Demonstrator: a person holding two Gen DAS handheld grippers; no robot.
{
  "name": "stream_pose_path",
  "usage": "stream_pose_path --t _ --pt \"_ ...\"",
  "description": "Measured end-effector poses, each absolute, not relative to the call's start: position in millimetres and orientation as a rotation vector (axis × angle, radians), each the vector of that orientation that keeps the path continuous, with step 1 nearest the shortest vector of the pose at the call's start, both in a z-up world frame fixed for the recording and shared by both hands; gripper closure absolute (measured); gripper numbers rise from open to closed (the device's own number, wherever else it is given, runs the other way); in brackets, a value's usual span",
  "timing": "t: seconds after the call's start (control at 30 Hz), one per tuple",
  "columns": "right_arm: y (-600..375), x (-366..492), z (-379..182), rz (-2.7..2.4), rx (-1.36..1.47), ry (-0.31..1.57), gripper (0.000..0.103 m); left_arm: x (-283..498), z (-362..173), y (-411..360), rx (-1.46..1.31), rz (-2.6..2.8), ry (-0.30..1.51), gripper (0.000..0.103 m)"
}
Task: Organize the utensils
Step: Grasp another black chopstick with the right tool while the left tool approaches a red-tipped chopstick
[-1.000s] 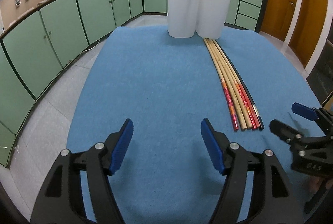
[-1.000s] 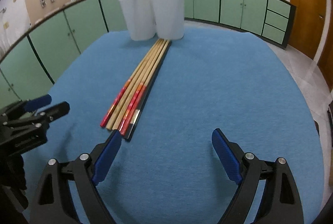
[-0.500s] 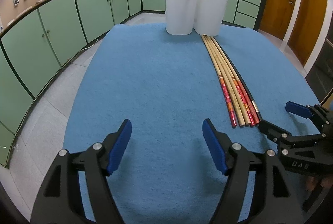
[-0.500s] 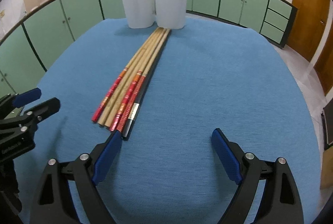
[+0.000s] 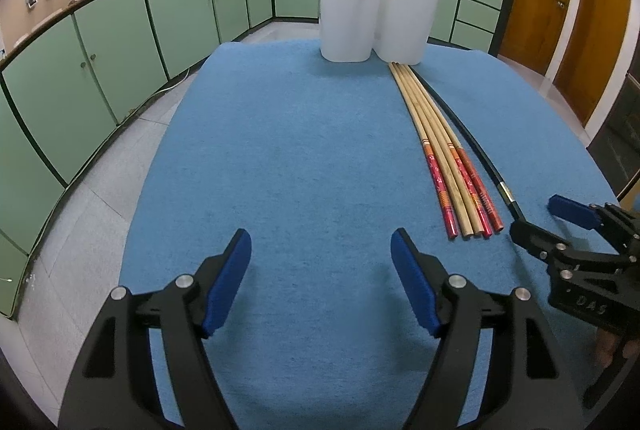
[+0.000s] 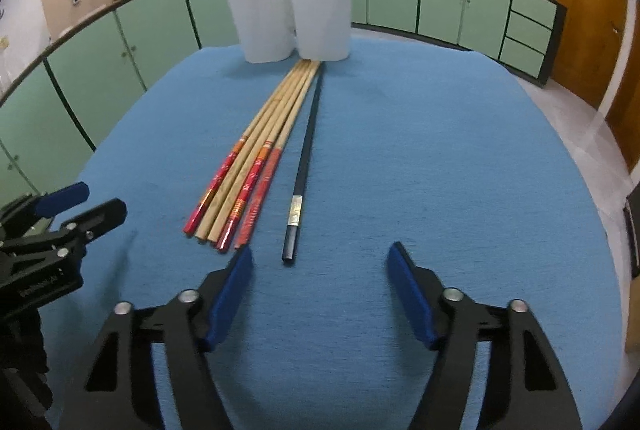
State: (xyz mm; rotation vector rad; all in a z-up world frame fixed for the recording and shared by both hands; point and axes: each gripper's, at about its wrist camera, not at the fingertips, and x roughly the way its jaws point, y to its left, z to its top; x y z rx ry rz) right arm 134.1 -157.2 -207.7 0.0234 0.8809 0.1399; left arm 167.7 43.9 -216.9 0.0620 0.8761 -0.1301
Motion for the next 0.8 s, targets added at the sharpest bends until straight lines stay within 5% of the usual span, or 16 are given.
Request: stream_pose_path --t 0.27,0.8 --pt "-155.8 137.4 -207.8 0.183 0.02 0.881 0.096 167.9 -219.9 35.5 0.062 -0.148 0.885 0.033" --pt "-199.1 130.7 -208.7 0.142 0.062 0.875 0.096 176.3 -233.3 -9.2 0.09 -0.229 0.923 0.033"
